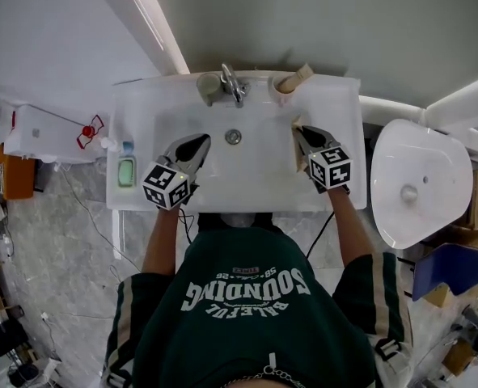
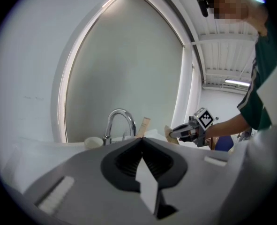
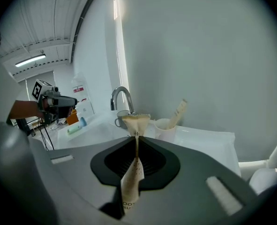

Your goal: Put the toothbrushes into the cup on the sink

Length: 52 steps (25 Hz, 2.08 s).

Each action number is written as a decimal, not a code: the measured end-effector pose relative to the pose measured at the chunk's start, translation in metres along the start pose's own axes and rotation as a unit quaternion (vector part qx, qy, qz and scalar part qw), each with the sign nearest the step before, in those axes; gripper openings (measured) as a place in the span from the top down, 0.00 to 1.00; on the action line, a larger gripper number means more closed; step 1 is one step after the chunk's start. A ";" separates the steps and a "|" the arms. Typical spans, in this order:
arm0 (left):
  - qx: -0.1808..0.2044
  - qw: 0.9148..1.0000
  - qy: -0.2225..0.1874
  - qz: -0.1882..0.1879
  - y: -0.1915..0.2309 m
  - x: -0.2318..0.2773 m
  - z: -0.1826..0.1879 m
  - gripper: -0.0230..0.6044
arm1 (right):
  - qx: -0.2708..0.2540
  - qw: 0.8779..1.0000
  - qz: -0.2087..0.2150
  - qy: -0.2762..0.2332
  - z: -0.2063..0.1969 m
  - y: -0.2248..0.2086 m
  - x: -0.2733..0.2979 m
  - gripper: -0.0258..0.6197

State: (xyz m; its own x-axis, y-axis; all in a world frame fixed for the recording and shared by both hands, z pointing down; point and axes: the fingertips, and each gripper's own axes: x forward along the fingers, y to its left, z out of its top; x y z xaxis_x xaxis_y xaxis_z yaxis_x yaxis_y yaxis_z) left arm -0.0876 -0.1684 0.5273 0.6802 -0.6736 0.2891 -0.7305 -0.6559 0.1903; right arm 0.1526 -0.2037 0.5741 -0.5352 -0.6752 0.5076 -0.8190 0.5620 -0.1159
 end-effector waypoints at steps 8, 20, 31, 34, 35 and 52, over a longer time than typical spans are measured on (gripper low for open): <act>-0.002 1.000 -0.009 -0.013 0.048 -0.037 -0.002 0.88 | -0.008 1.000 0.011 0.005 0.009 0.078 0.038 0.92; -0.009 0.999 -0.020 -0.036 0.103 -0.069 -0.003 0.88 | -0.026 0.999 0.026 -0.010 0.041 0.172 0.099 0.92; -0.011 0.998 -0.022 -0.062 0.127 -0.081 -0.007 0.88 | -0.023 0.988 -0.048 -0.145 0.169 0.184 0.153 0.92; -0.011 0.997 -0.022 -0.070 0.131 -0.081 -0.008 0.88 | -0.019 0.982 -0.072 -0.174 0.198 0.172 0.167 0.92; -0.012 0.997 -0.022 -0.072 0.132 -0.080 -0.007 0.88 | -0.017 0.981 -0.078 -0.179 0.205 0.168 0.172 0.92; -0.032 0.996 0.000 -0.084 0.165 -0.077 -0.025 0.88 | -0.016 0.968 -0.175 -0.177 0.227 0.111 0.264 0.92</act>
State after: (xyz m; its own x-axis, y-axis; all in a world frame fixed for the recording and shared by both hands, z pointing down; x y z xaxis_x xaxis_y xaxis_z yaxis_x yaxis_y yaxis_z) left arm -0.2616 -0.2166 0.5598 0.7927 -0.5569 0.2481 -0.6094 -0.7355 0.2961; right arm -0.1262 -0.4279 0.5013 -0.2672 -0.9455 0.1859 -0.9595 0.2790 0.0400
